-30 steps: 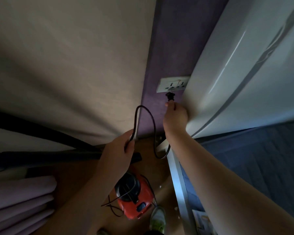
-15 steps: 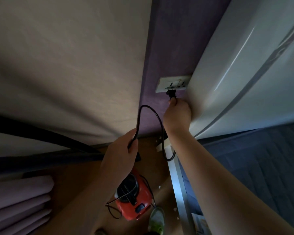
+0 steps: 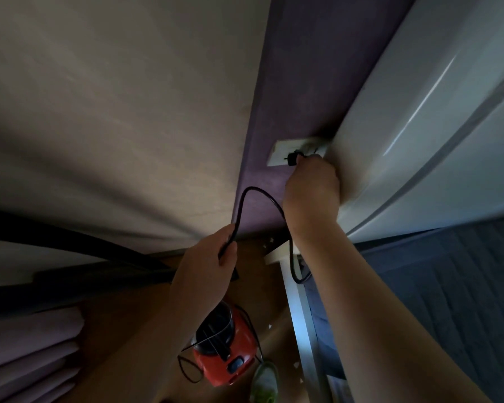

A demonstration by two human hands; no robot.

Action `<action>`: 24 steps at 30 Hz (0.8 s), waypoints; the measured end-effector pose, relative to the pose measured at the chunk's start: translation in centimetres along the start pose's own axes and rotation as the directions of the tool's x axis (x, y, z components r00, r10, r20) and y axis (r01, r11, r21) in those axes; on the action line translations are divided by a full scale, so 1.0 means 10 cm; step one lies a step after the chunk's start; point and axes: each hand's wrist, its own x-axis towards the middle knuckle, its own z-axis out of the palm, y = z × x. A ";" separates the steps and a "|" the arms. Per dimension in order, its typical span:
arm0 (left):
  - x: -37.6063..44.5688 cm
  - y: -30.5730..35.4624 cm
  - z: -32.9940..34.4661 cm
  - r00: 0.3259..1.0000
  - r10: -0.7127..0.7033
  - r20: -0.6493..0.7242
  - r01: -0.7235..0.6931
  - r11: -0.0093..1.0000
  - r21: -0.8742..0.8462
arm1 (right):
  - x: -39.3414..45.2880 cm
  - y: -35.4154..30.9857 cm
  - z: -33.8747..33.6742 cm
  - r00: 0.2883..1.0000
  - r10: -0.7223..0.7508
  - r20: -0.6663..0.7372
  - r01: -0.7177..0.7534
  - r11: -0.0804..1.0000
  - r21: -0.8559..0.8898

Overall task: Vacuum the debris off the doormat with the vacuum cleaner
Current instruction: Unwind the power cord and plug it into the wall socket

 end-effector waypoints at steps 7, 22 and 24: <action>0.00 0.02 -0.01 1.000 0.001 -0.007 -0.001 1.000 -0.016 | -0.07 -0.02 -0.13 0.991 0.038 0.126 -0.043 0.998 0.039; 0.07 -0.05 0.02 1.000 -0.028 -0.003 0.028 0.999 -0.041 | -0.10 0.06 0.20 0.947 0.121 0.298 -0.200 0.947 0.252; 0.06 -0.04 0.01 1.000 -0.020 -0.005 0.020 0.999 -0.045 | -0.06 0.09 0.20 0.965 0.145 0.219 -0.211 0.924 0.319</action>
